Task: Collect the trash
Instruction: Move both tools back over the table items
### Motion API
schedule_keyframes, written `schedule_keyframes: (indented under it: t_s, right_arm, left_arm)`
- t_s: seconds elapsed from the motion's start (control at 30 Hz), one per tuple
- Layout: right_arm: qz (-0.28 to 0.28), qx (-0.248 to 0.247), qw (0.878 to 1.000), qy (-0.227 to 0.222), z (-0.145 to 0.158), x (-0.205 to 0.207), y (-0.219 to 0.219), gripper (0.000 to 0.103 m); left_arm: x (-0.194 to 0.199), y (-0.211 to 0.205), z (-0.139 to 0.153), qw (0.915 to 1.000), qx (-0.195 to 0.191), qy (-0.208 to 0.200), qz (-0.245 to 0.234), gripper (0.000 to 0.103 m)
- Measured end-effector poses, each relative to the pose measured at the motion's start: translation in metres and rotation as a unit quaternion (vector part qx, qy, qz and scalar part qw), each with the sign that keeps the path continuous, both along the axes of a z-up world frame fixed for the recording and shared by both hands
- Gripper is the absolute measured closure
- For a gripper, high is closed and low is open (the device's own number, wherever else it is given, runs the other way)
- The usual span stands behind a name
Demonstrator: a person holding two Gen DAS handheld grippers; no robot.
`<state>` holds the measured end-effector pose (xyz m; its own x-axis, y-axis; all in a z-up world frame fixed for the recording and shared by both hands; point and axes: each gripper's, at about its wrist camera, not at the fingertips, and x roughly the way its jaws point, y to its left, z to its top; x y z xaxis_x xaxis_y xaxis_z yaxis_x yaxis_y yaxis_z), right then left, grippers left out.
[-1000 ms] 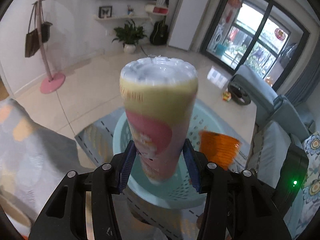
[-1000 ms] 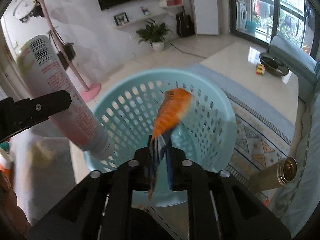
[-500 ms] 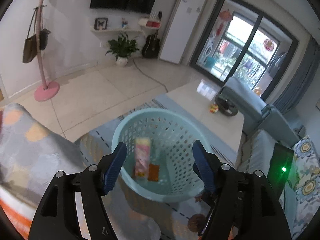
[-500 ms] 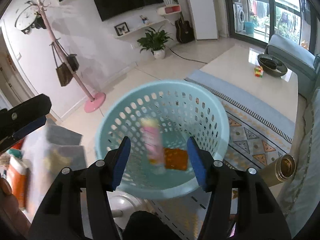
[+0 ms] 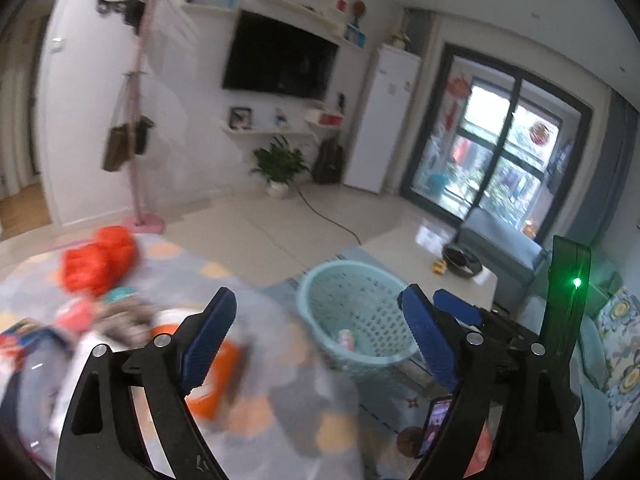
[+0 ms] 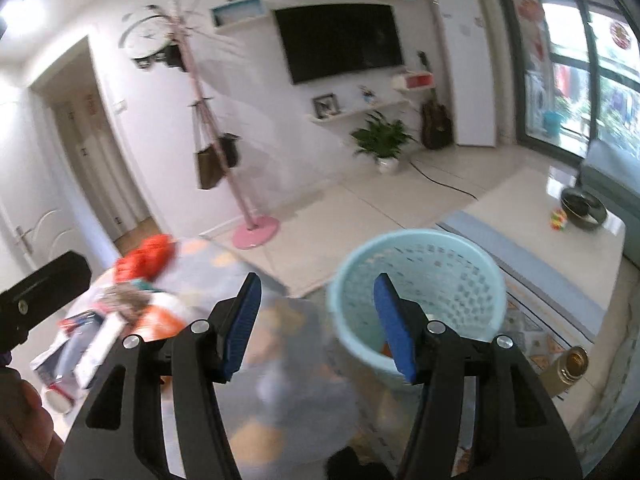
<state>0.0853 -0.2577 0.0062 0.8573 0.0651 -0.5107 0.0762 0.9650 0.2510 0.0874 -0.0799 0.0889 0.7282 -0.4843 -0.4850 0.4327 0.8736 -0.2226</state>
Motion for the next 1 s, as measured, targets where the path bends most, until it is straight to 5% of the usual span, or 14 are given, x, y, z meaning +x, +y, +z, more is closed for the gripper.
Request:
schedule_keyframes:
  t_s: [0.3,0.53,0.7,1.0]
  right_arm:
    - [0.082,-0.015,0.996,-0.015,0.021,-0.011,0.097,0.033]
    - [0.106,-0.033,0.993,0.035,0.003,0.011,0.162,0.024]
    - [0.086,-0.033,0.992,0.085,-0.019,0.039,0.178,0.024]
    - [0.091,-0.009,0.985,0.150,-0.055,0.073,0.192,0.024]
  left_arm:
    - [-0.045,0.111,0.015,0.9930,0.018,0.001,0.117,0.016]
    - [-0.052,0.217,-0.002,0.9696,0.033,0.038,0.240,0.013]
    - [-0.030,0.264,-0.032,0.9527,0.107,0.121,0.257,0.013]
    - [0.005,0.277,-0.080,0.9430,0.144,0.199,0.225,0.016]
